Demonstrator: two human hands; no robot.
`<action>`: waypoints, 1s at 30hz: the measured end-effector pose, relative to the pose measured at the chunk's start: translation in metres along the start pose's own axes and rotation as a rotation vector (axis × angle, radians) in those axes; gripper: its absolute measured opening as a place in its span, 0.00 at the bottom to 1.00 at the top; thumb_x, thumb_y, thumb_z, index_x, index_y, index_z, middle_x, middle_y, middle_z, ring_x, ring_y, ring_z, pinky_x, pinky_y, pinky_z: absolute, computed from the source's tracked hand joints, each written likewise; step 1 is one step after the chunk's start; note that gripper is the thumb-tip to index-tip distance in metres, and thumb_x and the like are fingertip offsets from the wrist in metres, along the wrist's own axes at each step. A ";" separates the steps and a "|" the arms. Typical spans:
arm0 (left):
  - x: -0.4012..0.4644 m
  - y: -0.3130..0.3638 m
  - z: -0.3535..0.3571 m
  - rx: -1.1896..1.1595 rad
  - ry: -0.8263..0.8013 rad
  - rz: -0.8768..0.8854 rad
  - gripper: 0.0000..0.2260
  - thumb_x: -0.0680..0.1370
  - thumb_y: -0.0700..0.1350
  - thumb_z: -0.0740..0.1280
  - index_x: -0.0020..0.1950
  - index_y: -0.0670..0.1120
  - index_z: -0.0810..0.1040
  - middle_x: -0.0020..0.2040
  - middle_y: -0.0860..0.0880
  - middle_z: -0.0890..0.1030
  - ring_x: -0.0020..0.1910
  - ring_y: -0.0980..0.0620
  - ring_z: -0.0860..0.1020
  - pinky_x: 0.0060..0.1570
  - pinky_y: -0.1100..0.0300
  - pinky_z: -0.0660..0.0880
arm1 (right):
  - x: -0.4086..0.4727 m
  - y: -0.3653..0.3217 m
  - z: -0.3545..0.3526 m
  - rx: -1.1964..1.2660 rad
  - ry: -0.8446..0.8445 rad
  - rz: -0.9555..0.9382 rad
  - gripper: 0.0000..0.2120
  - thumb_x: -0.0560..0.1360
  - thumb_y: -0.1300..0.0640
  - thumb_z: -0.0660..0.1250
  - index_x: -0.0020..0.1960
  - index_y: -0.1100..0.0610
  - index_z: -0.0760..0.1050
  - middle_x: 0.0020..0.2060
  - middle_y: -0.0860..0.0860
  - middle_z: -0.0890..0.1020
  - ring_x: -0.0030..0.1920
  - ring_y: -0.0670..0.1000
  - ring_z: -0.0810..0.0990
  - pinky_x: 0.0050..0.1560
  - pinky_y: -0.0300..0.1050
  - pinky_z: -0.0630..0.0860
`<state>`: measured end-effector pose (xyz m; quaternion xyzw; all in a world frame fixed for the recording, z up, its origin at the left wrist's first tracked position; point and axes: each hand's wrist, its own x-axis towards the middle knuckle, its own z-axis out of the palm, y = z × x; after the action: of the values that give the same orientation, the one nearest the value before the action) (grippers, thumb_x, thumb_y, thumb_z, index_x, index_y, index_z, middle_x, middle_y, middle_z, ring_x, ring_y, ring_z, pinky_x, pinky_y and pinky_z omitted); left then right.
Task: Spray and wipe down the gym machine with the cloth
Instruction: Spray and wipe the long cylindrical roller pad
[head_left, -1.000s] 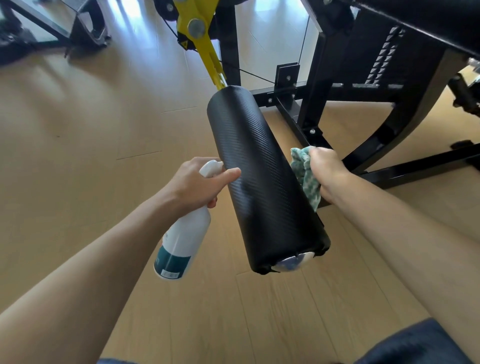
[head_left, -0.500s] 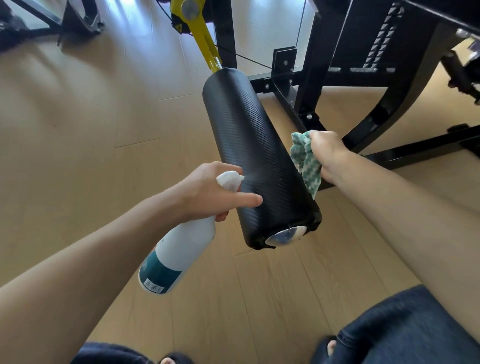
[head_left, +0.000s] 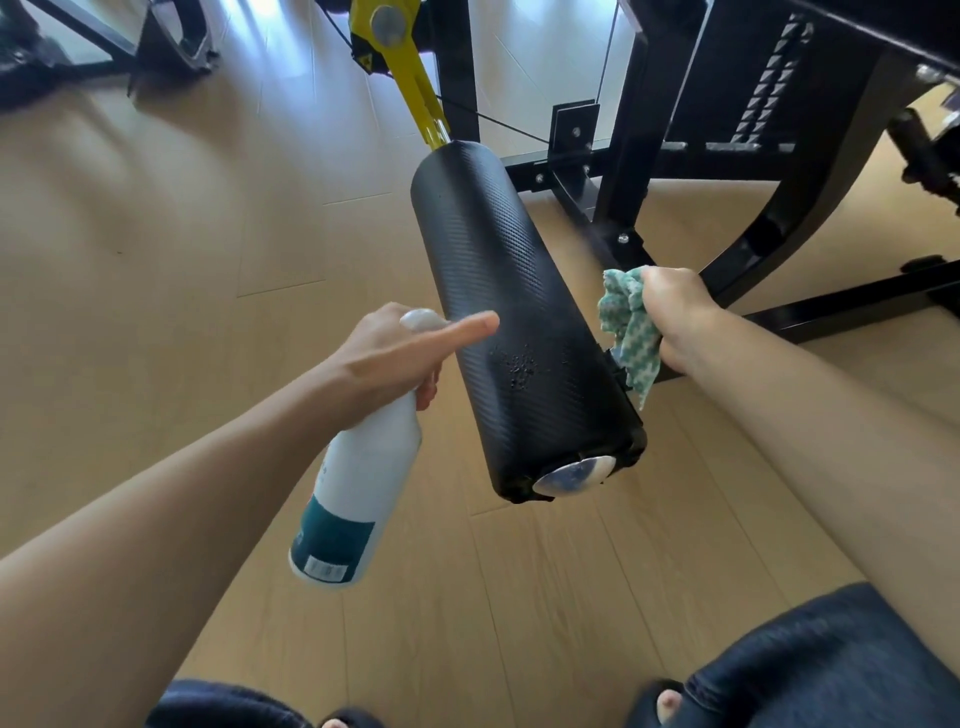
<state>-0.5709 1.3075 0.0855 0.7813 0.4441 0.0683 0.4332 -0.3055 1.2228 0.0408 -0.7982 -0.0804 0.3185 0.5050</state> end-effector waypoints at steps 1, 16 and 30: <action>0.005 0.001 -0.002 -0.032 0.051 0.011 0.27 0.76 0.71 0.66 0.40 0.46 0.78 0.32 0.47 0.80 0.27 0.55 0.77 0.35 0.57 0.79 | 0.000 -0.001 0.001 0.000 -0.002 -0.006 0.14 0.76 0.57 0.58 0.50 0.57 0.83 0.47 0.57 0.86 0.50 0.61 0.84 0.59 0.63 0.79; 0.081 0.007 -0.014 -0.208 0.217 -0.078 0.31 0.78 0.76 0.49 0.44 0.50 0.73 0.41 0.47 0.78 0.38 0.50 0.77 0.39 0.56 0.76 | 0.001 -0.006 0.005 0.037 -0.045 -0.054 0.14 0.79 0.59 0.57 0.50 0.59 0.81 0.52 0.62 0.85 0.47 0.60 0.83 0.58 0.64 0.79; 0.121 0.013 -0.025 -0.357 0.306 -0.021 0.24 0.81 0.71 0.54 0.45 0.52 0.73 0.44 0.48 0.79 0.42 0.50 0.78 0.47 0.53 0.81 | 0.016 -0.001 0.018 0.050 -0.056 -0.020 0.14 0.81 0.57 0.56 0.51 0.59 0.80 0.54 0.63 0.83 0.46 0.60 0.80 0.52 0.60 0.79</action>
<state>-0.5025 1.4106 0.0770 0.6684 0.4935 0.2587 0.4927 -0.3036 1.2440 0.0299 -0.7751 -0.0945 0.3378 0.5256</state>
